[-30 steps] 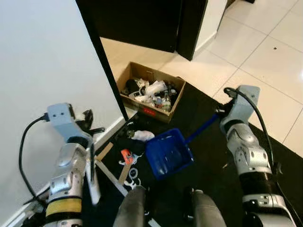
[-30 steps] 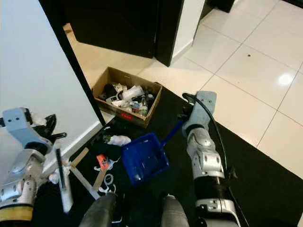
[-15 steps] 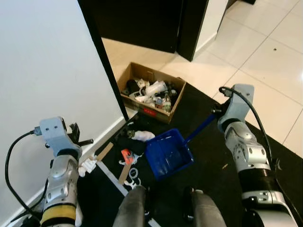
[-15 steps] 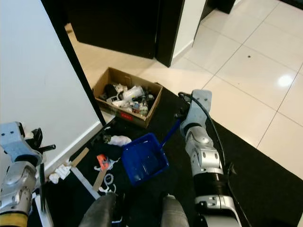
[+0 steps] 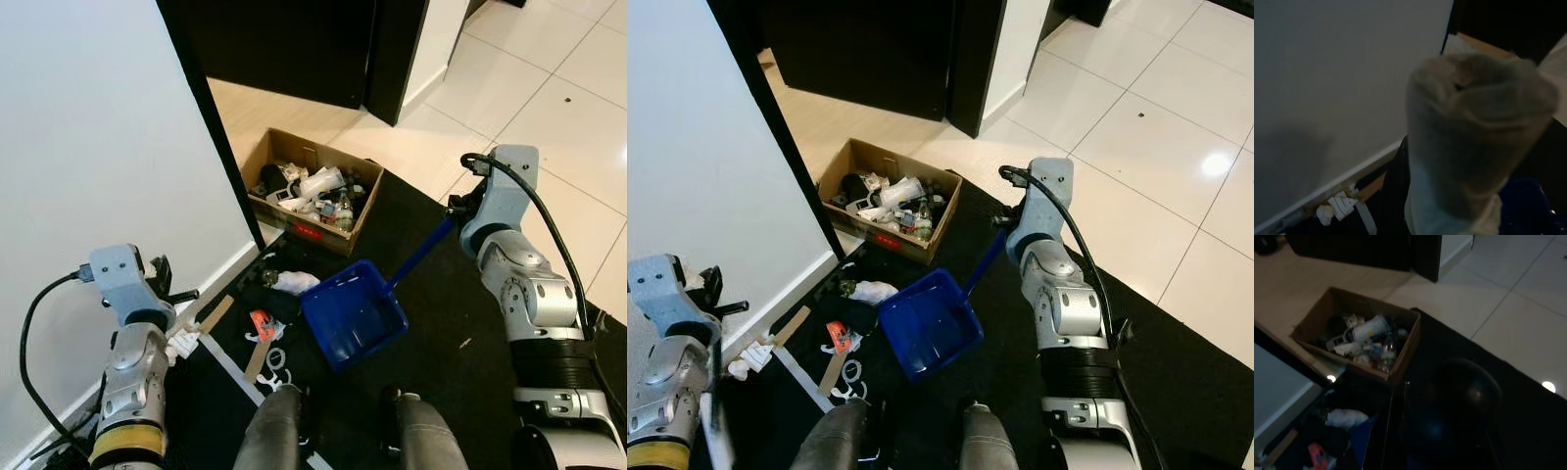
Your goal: Sweep floor
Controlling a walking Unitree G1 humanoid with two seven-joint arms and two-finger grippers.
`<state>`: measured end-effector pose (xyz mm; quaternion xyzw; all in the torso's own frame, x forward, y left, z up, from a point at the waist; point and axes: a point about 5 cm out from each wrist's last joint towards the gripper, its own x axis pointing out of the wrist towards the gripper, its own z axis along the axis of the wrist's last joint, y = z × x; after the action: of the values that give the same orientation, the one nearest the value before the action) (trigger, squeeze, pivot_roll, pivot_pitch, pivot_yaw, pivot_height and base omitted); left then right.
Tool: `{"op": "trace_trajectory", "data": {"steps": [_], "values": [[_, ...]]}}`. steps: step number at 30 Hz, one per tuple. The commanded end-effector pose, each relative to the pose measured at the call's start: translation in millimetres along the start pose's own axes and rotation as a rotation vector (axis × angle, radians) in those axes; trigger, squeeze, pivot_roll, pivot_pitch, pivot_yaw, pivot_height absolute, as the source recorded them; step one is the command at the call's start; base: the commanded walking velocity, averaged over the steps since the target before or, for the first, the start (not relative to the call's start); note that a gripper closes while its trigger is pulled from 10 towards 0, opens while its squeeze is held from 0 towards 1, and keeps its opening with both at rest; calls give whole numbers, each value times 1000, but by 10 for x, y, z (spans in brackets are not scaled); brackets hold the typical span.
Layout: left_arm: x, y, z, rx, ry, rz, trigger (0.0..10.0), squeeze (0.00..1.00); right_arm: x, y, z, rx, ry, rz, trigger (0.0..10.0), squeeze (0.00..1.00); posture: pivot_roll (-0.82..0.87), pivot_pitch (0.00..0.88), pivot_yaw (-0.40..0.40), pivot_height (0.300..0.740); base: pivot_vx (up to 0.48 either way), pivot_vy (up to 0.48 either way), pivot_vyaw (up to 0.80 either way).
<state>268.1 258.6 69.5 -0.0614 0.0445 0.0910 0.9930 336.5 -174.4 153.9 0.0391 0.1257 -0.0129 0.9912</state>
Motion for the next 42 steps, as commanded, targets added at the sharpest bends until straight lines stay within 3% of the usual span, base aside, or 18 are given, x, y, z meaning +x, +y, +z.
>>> {"op": "trace_trajectory", "data": {"steps": [1,11,17,23,27,33,42], "values": [[-41,13,-53,15,21,2,10000,0,-63,-30,30,18,-1,6,10000,0,32,234,18,740,0,0,0],[-24,-3,-44,23,26,-13,10000,0,-205,-207,-177,14,76,-43,10000,0,20,241,21,740,0,0,0],[-18,-149,-61,42,26,-82,10000,0,-221,-189,-215,15,92,-46,10000,0,21,237,22,740,0,0,0],[-30,-146,-81,42,25,-84,10000,0,-277,-236,-237,-14,101,-59,10000,0,12,240,20,740,0,0,0],[-32,-80,-86,33,22,-69,10000,0,-235,-335,-399,-38,126,-108,10000,0,11,247,28,740,0,0,0],[-22,-78,-54,38,14,-73,10000,0,-162,-282,-481,-4,126,-99,10000,0,19,246,28,740,0,0,0],[-40,-60,-56,34,10,-74,10000,0,-22,-219,-273,22,2,-83,10000,0,31,247,29,740,0,0,0]]}}
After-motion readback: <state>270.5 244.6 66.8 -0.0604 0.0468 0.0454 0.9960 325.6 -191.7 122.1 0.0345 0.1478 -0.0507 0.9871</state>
